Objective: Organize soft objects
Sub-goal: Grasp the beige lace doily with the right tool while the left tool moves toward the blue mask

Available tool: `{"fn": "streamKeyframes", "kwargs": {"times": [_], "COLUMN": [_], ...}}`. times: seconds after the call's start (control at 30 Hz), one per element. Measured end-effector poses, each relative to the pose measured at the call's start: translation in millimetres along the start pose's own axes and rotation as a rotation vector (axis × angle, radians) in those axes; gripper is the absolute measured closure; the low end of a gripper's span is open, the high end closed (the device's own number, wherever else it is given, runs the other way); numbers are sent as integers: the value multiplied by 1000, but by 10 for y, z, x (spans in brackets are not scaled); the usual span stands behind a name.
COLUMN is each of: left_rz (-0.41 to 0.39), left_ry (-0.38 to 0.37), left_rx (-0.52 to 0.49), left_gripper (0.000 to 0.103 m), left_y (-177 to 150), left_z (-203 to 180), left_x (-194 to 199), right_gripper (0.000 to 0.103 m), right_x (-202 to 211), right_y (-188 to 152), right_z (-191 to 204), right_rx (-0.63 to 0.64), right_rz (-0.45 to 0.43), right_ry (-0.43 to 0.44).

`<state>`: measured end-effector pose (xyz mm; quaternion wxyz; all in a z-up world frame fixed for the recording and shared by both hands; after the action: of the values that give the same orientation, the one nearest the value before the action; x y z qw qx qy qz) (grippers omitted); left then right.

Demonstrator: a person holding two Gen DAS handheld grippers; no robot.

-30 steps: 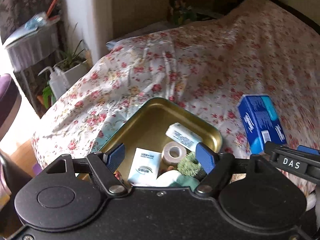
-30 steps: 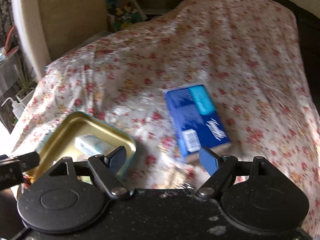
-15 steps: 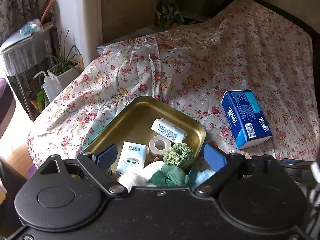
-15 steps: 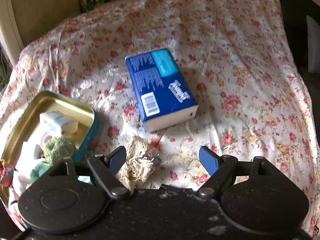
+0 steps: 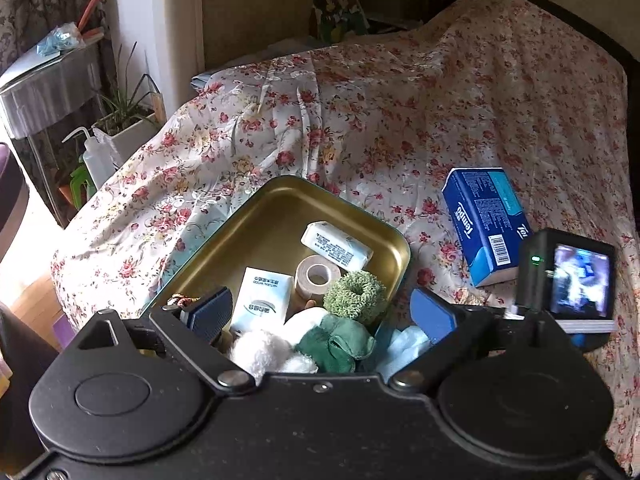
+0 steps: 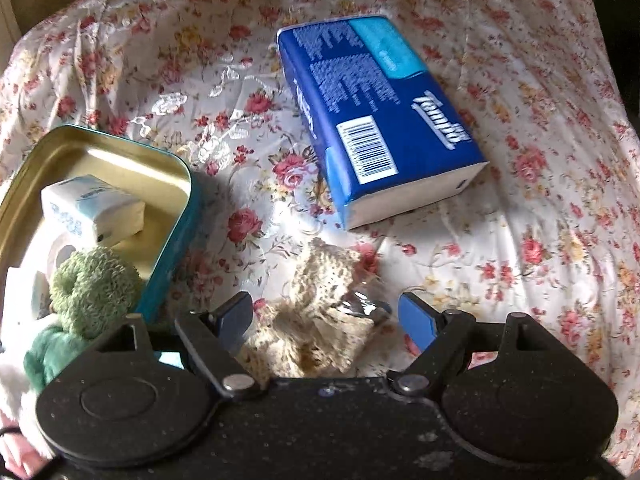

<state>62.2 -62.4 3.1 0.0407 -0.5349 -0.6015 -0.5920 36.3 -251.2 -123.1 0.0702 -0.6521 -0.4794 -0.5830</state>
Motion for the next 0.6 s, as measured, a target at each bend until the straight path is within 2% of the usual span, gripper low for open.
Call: {"fn": "streamKeyframes", "kwargs": {"times": [0.17, 0.3, 0.47, 0.6], "left_rz": [11, 24, 38, 63], "left_ry": [-3, -9, -13, -21], "left_rx": [0, -2, -24, -38], "left_gripper": [10, 10, 11, 11], "left_y": [-1, -26, -63, -115], "left_z": [-17, -42, -99, -155], "left_x": [-34, -62, -99, -169], "right_gripper": [24, 35, 41, 43], "right_x": [-132, -230, -222, -117], "right_y": [-5, -76, -87, -29], "right_z": [106, 107, -50, -319], "right_rx": [19, 32, 5, -52], "right_rz": [23, 57, 45, 3], "right_ry": [-14, -22, -8, 0]}}
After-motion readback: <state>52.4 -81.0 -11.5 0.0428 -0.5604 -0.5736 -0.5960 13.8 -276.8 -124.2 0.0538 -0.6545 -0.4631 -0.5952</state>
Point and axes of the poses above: each gripper's, at about its wrist camera, not at the fingertips, and x roughly against the way its jaws point, z to its left, y to its top, the point moved 8 cm from there along -x, roughly the way its jaws point, and after that the axes turned 15 degrees about -y, right-handed, at the moved point
